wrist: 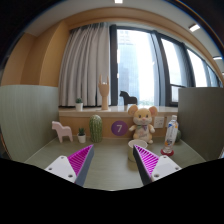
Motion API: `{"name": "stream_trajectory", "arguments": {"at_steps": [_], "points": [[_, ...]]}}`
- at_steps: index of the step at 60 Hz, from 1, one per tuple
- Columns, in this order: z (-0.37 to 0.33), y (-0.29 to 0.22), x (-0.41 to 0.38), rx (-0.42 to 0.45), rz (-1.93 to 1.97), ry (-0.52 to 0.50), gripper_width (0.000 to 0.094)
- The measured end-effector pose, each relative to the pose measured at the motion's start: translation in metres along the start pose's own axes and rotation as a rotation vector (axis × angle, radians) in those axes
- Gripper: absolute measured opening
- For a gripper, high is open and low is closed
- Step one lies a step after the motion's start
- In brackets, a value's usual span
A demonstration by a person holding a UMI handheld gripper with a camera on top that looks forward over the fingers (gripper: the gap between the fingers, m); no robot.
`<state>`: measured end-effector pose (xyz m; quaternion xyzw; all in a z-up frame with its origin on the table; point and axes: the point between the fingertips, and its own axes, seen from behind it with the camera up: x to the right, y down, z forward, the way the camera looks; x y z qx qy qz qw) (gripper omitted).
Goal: Pour water
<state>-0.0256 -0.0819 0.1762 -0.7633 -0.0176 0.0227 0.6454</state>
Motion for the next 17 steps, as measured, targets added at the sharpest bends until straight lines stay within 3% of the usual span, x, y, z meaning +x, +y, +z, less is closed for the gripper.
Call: {"name": "stream_trajectory", "arguments": {"at_steps": [17], "points": [[-0.013,0.005,-0.026,-0.014,-0.043,-0.043,0.0797]]}}
